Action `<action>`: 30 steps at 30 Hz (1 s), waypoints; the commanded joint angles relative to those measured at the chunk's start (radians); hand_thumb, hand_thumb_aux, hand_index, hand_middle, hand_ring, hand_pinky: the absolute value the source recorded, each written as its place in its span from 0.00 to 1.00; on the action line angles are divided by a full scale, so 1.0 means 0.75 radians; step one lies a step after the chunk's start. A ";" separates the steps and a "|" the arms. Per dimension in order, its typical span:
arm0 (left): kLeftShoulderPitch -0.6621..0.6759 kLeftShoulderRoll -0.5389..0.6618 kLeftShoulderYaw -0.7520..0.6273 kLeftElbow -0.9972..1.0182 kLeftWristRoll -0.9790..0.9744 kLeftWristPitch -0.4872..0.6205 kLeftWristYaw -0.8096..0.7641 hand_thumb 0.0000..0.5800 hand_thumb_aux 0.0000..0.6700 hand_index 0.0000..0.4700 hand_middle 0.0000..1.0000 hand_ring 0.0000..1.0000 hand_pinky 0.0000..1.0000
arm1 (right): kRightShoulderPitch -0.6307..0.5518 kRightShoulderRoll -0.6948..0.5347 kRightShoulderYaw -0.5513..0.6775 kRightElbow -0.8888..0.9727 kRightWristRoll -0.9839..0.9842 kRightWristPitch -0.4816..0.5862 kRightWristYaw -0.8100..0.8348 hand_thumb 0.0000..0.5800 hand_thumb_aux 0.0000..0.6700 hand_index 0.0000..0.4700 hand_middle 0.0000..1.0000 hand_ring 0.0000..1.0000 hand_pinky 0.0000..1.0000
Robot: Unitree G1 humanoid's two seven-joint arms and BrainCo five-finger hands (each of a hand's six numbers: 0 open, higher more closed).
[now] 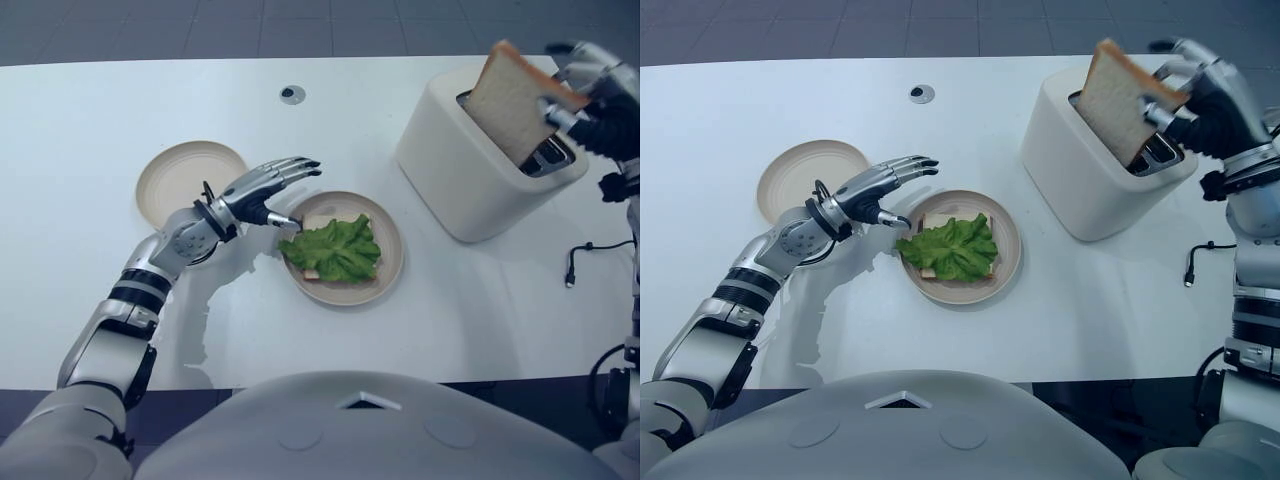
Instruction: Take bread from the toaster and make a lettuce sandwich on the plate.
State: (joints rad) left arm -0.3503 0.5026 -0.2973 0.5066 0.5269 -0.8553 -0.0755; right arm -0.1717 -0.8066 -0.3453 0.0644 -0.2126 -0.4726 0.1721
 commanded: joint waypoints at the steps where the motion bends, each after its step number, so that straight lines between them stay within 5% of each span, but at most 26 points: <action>1: -0.020 0.014 0.063 -0.014 -0.060 -0.034 0.034 0.00 0.00 0.00 0.00 0.00 0.00 | -0.048 0.051 -0.071 -0.082 0.156 -0.036 -0.029 1.00 1.00 1.00 1.00 1.00 1.00; 11: 0.017 0.033 0.147 -0.108 -0.855 -0.240 -0.267 0.00 0.00 0.00 0.00 0.00 0.00 | 0.140 0.114 0.104 -0.443 0.775 0.076 0.411 1.00 1.00 1.00 1.00 1.00 1.00; 22: 0.019 -0.017 0.225 -0.139 -0.969 -0.209 -0.459 0.00 0.00 0.00 0.00 0.00 0.00 | 0.181 0.397 0.578 -0.420 0.742 0.358 0.566 1.00 1.00 1.00 1.00 1.00 1.00; 30: 0.040 -0.049 0.248 -0.197 -0.964 -0.169 -0.529 0.00 0.00 0.00 0.00 0.00 0.00 | 0.242 0.479 0.671 -0.310 0.724 0.497 0.621 1.00 1.00 1.00 1.00 1.00 1.00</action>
State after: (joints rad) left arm -0.3331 0.4678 -0.1161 0.3763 -0.2007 -0.9949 -0.4555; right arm 0.0004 -0.4537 0.1495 -0.1950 0.3449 -0.1238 0.6275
